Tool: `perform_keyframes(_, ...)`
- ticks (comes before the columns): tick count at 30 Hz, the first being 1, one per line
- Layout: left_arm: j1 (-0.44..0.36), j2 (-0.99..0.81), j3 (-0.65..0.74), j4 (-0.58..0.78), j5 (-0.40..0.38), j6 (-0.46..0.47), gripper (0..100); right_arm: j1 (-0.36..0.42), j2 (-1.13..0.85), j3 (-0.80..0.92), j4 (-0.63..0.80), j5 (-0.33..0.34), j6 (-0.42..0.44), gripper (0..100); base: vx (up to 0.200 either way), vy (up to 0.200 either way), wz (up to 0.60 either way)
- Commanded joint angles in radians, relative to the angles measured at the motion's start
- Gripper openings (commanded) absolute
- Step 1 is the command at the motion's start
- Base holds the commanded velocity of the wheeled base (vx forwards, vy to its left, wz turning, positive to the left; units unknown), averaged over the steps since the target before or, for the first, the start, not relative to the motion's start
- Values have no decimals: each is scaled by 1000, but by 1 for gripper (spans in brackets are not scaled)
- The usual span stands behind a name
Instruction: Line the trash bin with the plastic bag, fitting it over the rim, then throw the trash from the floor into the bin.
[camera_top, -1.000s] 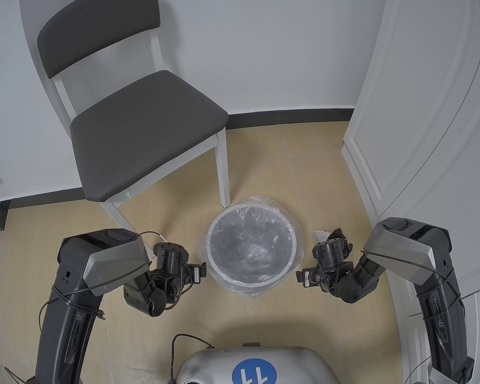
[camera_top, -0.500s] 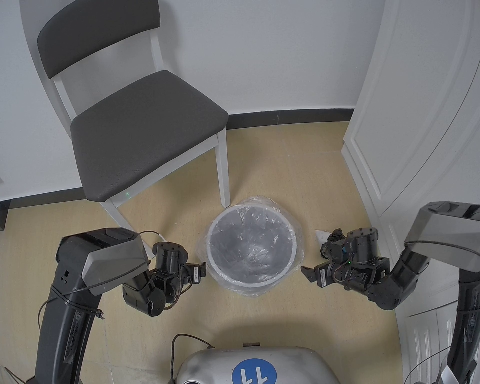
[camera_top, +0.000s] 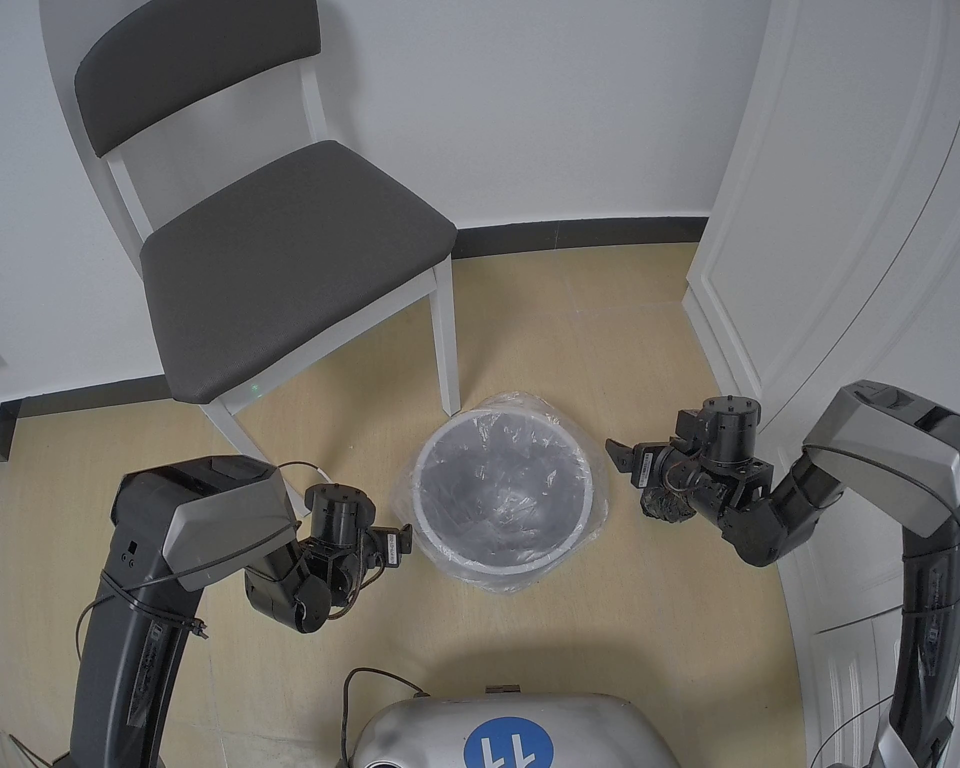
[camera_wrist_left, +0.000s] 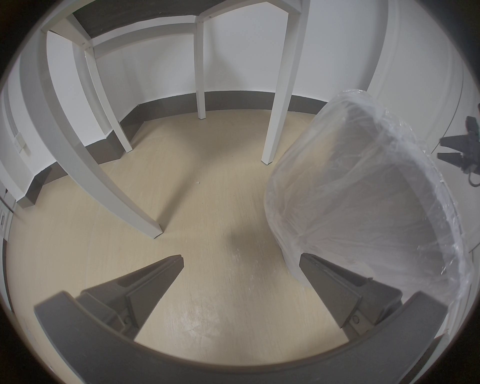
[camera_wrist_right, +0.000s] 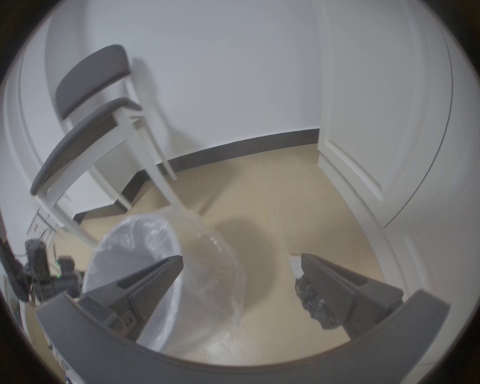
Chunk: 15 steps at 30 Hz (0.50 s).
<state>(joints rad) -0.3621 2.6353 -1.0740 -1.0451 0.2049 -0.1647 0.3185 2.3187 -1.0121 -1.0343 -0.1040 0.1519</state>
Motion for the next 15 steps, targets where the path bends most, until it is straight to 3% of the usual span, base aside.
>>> perform_keyframes(1,0,0,2,-3,1,-1,100,-32,215,-197,-10,-20,107,100,0,0,0)
perform_keyframes(6,0,0,3,-6,1,-1,100,-26,340,-364,-18,-26,236,100,0,0,0)
perform_keyframes(8,0,0,3,-6,1,-1,100,-22,366,-422,-6,-26,347,100,0,0,0)
perform_keyframes(9,0,0,3,-6,1,-1,100,-22,366,-422,-6,-26,347,100,0,0,0)
perform_keyframes(10,0,0,3,-6,1,-1,100,-19,392,-465,8,-20,433,100,0,0,0)
perform_keyframes(15,0,0,3,-7,1,-3,100,-15,449,-531,57,-20,468,100,0,0,0)
